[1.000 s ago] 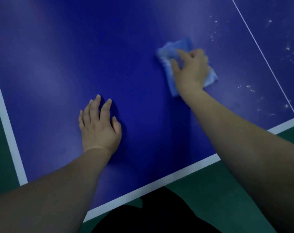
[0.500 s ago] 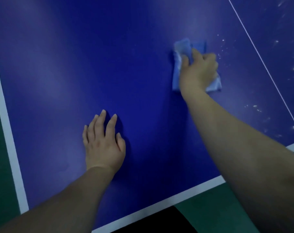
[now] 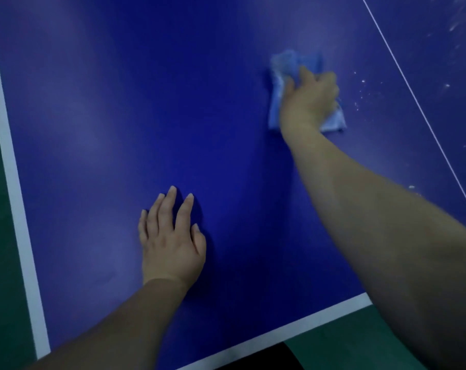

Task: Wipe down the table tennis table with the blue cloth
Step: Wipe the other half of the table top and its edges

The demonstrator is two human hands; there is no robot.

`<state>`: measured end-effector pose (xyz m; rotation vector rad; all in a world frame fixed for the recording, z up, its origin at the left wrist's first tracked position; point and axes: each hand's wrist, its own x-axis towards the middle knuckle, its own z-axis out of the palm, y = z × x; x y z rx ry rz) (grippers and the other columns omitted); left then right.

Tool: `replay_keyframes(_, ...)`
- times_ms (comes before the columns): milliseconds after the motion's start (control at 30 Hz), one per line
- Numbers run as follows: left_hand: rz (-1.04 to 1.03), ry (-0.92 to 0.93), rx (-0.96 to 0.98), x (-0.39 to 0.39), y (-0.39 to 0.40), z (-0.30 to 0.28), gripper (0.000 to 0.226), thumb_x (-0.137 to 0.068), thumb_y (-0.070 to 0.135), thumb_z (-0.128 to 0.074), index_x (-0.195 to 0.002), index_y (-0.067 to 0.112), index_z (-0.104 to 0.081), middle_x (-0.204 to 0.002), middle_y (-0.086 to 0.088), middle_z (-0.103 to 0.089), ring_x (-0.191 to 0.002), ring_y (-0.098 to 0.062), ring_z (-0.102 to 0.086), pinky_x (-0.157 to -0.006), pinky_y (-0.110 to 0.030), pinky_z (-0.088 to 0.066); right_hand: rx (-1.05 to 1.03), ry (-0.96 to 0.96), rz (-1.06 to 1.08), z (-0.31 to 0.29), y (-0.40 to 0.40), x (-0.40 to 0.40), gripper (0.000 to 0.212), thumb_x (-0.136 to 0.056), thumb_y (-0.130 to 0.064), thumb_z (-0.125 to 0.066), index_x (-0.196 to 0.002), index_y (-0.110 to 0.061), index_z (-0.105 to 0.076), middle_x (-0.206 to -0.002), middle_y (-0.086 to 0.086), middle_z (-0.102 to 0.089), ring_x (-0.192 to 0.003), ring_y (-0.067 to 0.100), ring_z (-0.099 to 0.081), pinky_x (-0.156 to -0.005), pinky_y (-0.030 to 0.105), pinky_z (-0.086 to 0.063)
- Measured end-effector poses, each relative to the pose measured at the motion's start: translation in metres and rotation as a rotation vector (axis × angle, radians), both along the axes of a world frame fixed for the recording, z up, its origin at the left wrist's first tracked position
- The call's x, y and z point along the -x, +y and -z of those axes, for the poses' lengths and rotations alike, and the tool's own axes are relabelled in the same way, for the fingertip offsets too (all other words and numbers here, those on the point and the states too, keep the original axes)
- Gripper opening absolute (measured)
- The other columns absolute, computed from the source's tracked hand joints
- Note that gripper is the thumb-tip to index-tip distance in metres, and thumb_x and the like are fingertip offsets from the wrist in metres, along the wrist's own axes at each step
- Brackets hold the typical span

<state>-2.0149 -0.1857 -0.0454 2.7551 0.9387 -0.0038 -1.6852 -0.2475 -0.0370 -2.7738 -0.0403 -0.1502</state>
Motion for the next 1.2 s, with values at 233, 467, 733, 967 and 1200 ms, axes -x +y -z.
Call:
replay_keyframes(233, 0.0, -0.007, 0.015, 0.001, -0.001, -0.003, 0.056, -0.089, 0.032, -0.032, -0.142, 0.018, -0.045, -0.154, -0.008, -0.032, -0.143, -0.027, -0.022, -0.12, -0.05, -0.013, -0.089, -0.026, -0.573, -0.001, -0.018, 0.116, 0.031, -0.086, -0.035, -0.064, -0.115, -0.024, -0.069, -0.1, 0.011, -0.057, -0.09, 0.031, -0.052, -0.078, 0.038, -0.036)
replay_keyframes(467, 0.002, 0.001, 0.029, 0.002, 0.0, 0.0, 0.056, -0.089, 0.033, -0.03, -0.143, 0.021, -0.04, -0.157, -0.006, -0.027, -0.146, -0.024, -0.017, -0.121, -0.049, -0.009, -0.106, -0.05, -0.006, 0.001, -0.109, 0.077, 0.03, -0.088, -0.037, -0.061, -0.113, -0.022, -0.069, -0.105, 0.012, -0.054, -0.094, 0.033, -0.052, -0.081, 0.04, -0.042)
replay_keyframes(733, 0.001, -0.03, 0.058, 0.002, -0.001, 0.0, 0.057, -0.089, 0.033, -0.029, -0.144, 0.019, -0.04, -0.157, -0.007, -0.026, -0.147, -0.025, -0.016, -0.12, -0.051, -0.008, -0.047, -0.111, -0.605, -0.002, -0.117, 0.169, 0.027, -0.084, -0.026, -0.071, -0.109, -0.018, -0.073, -0.087, 0.012, -0.058, -0.078, 0.031, -0.055, -0.066, 0.039, -0.041)
replay_keyframes(967, 0.013, -0.061, 0.047, 0.003, -0.001, 0.003, 0.051, -0.093, 0.027, -0.037, -0.143, 0.019, -0.038, -0.157, -0.009, -0.026, -0.146, -0.028, -0.017, -0.12, -0.053, -0.008, -0.036, -0.068, 0.148, -0.003, -0.163, 0.139, 0.029, -0.088, -0.032, -0.06, -0.111, -0.016, -0.069, -0.103, 0.017, -0.054, -0.093, 0.036, -0.052, -0.078, 0.043, -0.042)
replay_keyframes(1200, 0.012, -0.058, 0.057, 0.004, -0.001, 0.003, 0.053, -0.093, 0.024, -0.042, -0.145, 0.019, -0.037, -0.158, -0.009, -0.025, -0.146, -0.028, -0.016, -0.12, -0.053, -0.008, -0.066, -0.113, -0.604, -0.003, -0.162, 0.203, 0.028, -0.087, -0.029, -0.063, -0.108, -0.014, -0.073, -0.085, 0.014, -0.058, -0.075, 0.031, -0.054, -0.066, 0.04, -0.043)
